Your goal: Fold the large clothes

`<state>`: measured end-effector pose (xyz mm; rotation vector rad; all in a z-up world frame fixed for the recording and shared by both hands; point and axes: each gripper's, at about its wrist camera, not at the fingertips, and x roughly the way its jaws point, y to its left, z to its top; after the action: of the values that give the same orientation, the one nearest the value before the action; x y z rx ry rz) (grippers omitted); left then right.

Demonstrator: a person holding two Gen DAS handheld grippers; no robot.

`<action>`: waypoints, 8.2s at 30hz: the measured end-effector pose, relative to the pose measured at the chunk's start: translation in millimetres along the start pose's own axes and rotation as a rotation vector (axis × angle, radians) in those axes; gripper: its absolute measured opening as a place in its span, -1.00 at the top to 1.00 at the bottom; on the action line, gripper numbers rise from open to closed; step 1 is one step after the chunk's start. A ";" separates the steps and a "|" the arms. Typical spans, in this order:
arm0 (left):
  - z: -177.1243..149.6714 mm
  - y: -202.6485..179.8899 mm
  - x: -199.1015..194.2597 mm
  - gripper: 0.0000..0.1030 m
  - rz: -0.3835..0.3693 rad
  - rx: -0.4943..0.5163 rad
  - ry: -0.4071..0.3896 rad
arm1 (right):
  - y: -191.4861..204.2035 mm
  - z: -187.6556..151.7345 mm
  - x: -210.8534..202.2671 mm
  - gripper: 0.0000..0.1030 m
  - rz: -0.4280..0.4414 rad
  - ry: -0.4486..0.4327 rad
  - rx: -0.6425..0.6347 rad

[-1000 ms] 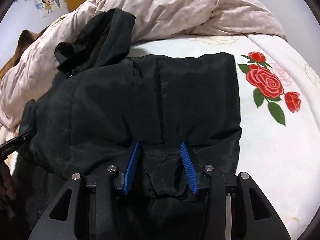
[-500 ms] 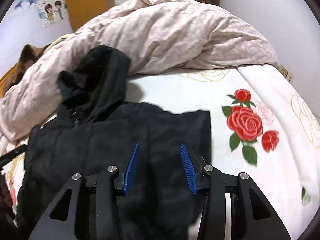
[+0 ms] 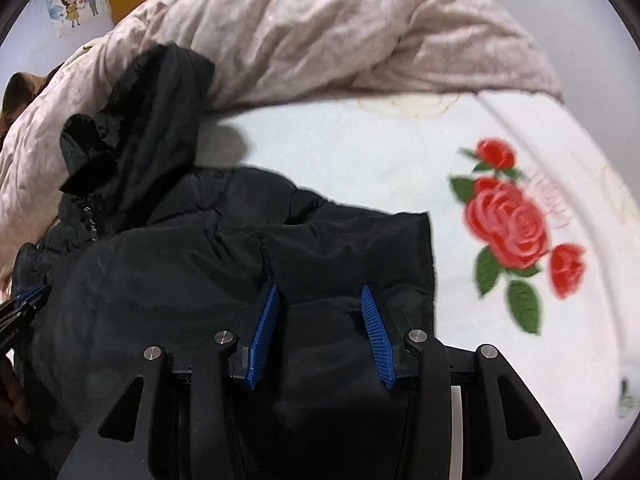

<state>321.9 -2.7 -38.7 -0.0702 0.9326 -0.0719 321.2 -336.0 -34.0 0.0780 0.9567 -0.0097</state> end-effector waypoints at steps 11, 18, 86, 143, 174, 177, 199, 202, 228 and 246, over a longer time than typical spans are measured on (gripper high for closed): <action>-32.0 10.1 -15.7 0.38 -0.053 -0.027 0.020 | 35.4 -46.2 -32.5 0.14 0.072 0.011 -0.017; -38.4 10.6 -7.3 0.38 -0.036 -0.002 0.012 | 38.9 -52.0 -6.9 0.14 0.069 0.042 -0.025; 121.0 69.7 -41.7 -0.20 -0.046 -0.077 -0.035 | 123.5 97.7 -50.4 0.14 0.080 -0.076 -0.168; -68.6 106.9 -138.9 -0.18 -0.167 -0.307 -0.078 | 31.0 -76.7 -103.6 -0.03 0.442 0.083 0.315; -6.1 79.0 -63.7 -0.17 -0.106 -0.166 -0.083 | 103.0 -18.8 -73.6 0.64 0.220 -0.022 0.013; -21.5 89.0 -22.9 -0.18 -0.094 -0.192 0.000 | 88.4 -23.7 -27.8 0.70 0.154 0.070 0.022; 26.4 84.0 17.7 -0.18 -0.073 -0.110 -0.081 | 102.4 29.4 26.0 0.71 0.104 0.056 -0.079; 13.4 82.5 26.3 -0.18 -0.063 -0.102 -0.113 | 84.0 16.4 41.9 0.70 0.117 0.037 -0.027; -38.8 51.7 -29.3 -0.18 -0.105 -0.052 -0.054 | 136.3 -41.3 -30.2 0.45 0.192 0.015 -0.156; -87.5 7.5 -24.9 -0.15 -0.159 -0.005 0.011 | 126.5 -93.8 -29.8 0.41 0.147 0.099 -0.128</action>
<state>237.0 4.5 -71.4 -0.1488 0.9367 -0.2177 232.9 -204.0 -55.5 0.0303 1.0461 0.1922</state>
